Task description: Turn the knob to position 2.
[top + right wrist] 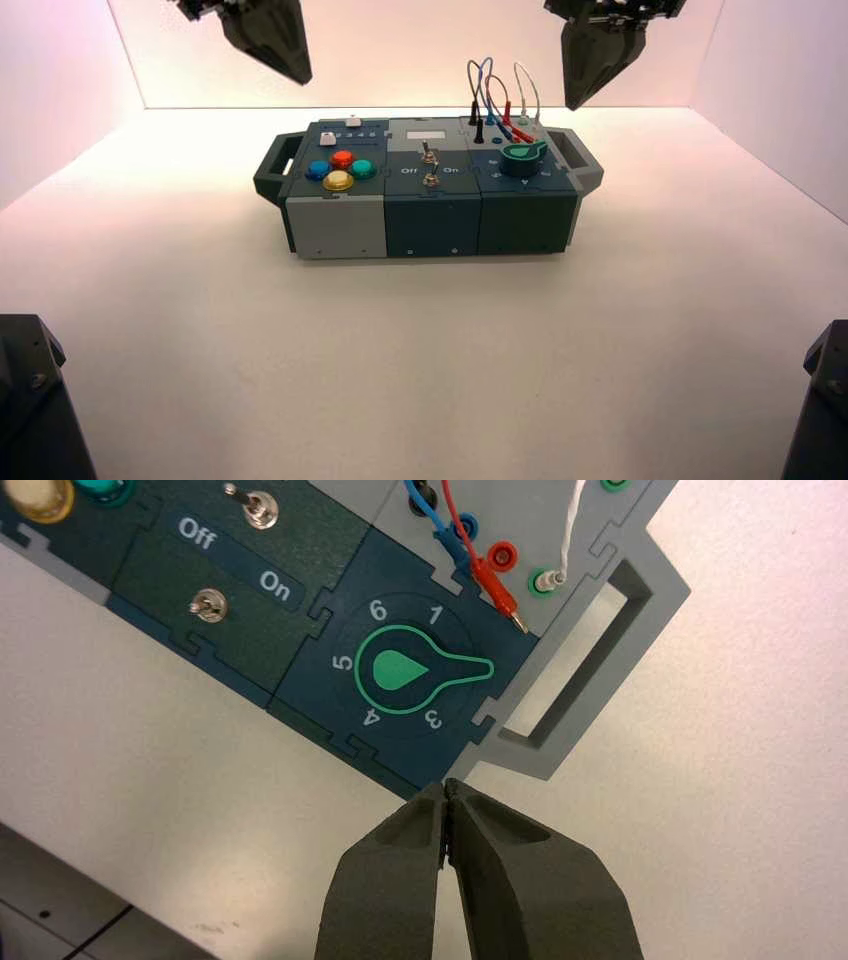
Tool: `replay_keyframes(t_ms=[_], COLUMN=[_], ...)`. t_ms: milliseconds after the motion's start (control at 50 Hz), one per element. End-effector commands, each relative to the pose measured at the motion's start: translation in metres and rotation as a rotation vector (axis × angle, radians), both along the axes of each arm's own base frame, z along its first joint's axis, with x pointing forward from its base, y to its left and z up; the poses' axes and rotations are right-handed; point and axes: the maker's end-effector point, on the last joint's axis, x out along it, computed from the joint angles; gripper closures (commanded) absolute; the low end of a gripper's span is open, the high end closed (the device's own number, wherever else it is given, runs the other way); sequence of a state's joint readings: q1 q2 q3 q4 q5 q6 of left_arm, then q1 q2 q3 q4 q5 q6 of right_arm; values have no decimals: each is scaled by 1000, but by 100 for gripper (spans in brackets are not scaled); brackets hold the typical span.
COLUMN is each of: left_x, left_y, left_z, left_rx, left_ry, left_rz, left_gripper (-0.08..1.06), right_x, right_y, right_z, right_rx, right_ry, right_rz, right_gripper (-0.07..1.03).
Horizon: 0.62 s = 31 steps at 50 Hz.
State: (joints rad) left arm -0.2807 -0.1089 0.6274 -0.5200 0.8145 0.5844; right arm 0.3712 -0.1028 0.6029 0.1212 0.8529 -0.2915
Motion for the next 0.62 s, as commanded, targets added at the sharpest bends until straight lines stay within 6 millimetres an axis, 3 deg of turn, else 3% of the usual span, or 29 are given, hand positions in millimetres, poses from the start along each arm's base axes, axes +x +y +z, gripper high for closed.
replay_keyframes(t_ms=[20,620], left_x=[11,9], left_y=[-3,-3], left_z=[11,19], left_rx=[-13,-22], left_ry=[-37,-51], left_rz=[5,6], left_gripper=[101,101], right_x=[3,0], right_y=[-1,-4], right_z=[11,3], right_rx=[19,22], right_ry=[-60,-90], right_rz=[-3,-7], right_gripper=[98,98])
